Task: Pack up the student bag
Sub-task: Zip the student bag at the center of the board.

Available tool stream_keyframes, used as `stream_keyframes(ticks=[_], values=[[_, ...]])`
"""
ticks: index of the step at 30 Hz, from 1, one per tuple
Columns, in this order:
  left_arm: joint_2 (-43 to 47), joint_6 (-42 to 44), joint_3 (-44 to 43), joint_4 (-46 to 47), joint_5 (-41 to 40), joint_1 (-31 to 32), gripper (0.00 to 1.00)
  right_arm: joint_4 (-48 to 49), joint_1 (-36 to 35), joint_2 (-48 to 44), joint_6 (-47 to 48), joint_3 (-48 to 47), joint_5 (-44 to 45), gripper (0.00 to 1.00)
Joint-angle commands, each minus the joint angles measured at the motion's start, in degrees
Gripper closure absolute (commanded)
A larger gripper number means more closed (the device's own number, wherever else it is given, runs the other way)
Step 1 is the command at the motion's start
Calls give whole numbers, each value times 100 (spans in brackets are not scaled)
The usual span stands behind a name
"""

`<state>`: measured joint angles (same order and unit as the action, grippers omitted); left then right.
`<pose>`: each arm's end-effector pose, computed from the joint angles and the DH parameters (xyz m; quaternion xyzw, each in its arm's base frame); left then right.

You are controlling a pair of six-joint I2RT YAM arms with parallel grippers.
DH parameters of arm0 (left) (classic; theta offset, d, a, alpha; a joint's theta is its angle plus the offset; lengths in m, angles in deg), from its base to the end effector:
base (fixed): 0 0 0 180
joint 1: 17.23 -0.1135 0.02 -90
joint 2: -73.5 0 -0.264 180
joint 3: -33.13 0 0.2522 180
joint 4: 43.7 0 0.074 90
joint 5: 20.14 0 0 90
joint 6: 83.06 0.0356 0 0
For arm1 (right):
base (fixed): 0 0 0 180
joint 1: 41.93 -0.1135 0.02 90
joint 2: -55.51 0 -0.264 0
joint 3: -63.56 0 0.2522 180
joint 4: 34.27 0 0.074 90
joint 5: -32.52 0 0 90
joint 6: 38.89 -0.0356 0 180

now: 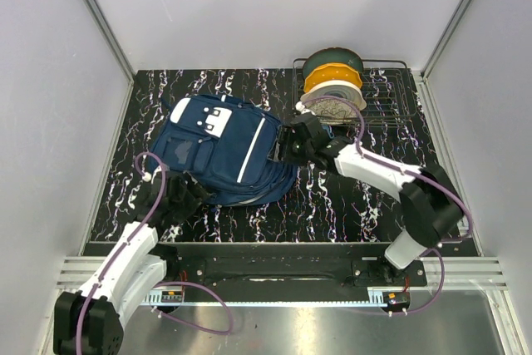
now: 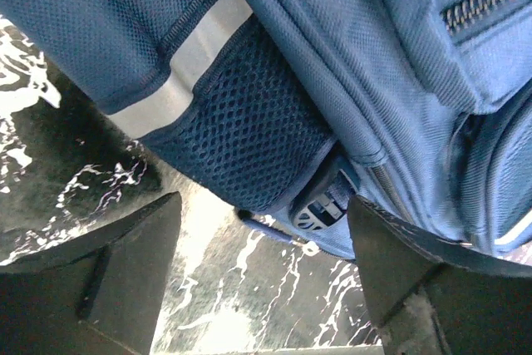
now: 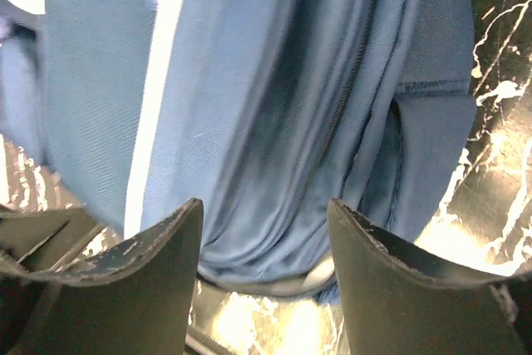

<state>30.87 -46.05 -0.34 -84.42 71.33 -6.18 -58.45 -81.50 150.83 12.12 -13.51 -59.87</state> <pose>0.1425 -0.0288 0.1683 -0.3320 0.8786 -0.1921 0.2844 0.2803 0.2336 0.2235 -0.0130 0.9148 0.2701 0.3000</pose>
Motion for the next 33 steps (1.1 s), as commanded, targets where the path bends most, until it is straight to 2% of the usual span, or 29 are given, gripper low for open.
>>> stream_keyframes(ticks=[1, 7, 10, 13, 16, 20, 23, 24, 26, 27, 29, 31, 33], values=[[124, -299, 317, 1235, 230, -24, 19, 22, -15, -1180, -48, 265, 213, 33], [-122, -141, 327, 1333, 11, -33, 35, 57, -621, -2018, -478, 1048, 459, 32], [-254, -62, 336, 1395, -68, -24, 38, 311, -1033, -2106, -786, 1329, 371, 33], [-368, 26, 283, 1404, -139, -24, 38, 453, -1394, -1983, -953, 1444, 476, 32], [-421, 122, 265, 1387, -314, -33, 25, 540, -1597, -1790, -1050, 1435, 547, 32], [-491, 201, 318, 1518, -446, -24, 25, 602, -1817, -1588, -1059, 1339, 582, 32], [-614, 237, 362, 1685, -455, -33, 34, 637, -1887, -1447, -1024, 1251, 556, 32], [-710, 237, 362, 1720, -446, -24, 45, 637, -1940, -1369, -1024, 1190, 538, 32], [-808, 263, 353, 1852, -394, -33, 57, 690, -1993, -1272, -1032, 1146, 460, 32], [-878, 272, 345, 1887, -376, -33, 70, 681, -2063, -1167, -1050, 1093, 442, 32], [-922, 298, 283, 1923, -341, -33, 85, 655, -2133, -1052, -1190, 1040, 424, 33], [-844, 368, 222, 1992, -262, -33, 92, 515, -2195, -841, -1348, 873, 459, 34], [-686, 386, 117, 1967, -209, -24, 95, 321, -2230, -648, -1480, 716, 477, 34]])
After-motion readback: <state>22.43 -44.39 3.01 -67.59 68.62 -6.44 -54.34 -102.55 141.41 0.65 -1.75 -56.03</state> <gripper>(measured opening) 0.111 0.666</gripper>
